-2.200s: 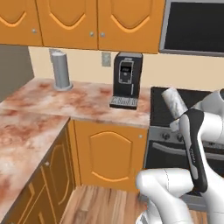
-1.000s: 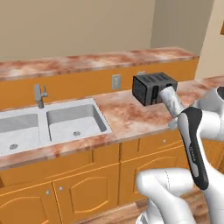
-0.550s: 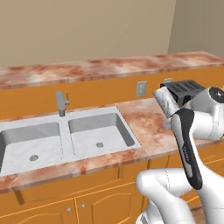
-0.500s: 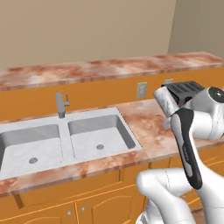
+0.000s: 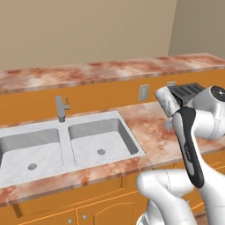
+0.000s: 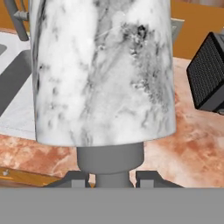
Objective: Restock the sink supplies by placing the sponge and soap dispenser on the counter and next to the sink. Make sure the soap dispenser is upright.
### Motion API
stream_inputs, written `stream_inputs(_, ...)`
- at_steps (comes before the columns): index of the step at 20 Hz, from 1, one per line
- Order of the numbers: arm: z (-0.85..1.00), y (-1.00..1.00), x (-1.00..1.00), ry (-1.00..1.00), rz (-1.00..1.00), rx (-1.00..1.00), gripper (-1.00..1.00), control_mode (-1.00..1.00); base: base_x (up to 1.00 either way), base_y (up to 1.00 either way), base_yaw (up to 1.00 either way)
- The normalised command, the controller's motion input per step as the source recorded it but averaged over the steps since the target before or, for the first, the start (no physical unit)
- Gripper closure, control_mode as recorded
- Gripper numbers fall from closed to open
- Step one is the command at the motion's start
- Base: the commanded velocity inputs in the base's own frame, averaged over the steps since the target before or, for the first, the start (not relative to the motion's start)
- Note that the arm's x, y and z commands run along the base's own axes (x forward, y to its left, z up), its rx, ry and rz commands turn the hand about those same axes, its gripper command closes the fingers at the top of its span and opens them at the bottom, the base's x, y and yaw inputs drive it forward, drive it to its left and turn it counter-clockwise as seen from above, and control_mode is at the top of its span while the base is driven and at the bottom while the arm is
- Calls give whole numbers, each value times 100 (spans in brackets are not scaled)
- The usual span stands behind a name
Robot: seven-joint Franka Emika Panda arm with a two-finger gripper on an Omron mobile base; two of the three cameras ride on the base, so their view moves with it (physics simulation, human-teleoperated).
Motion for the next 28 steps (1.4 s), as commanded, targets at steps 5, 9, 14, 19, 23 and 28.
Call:
stream_inputs(5,0,-15,15,3,5,-28,100,-100,0,0,0)
stream_inputs(9,0,-2,14,27,15,-52,100,-100,0,0,0)
stream_inputs(14,-39,-8,5,32,24,-55,100,-100,0,0,0)
stream_inputs(19,-49,-3,28,57,13,-74,100,-100,0,0,0)
stream_inputs(23,-12,6,65,60,12,-67,100,-100,0,0,0)
stream_inputs(28,0,6,74,47,9,-47,100,-100,0,0,0)
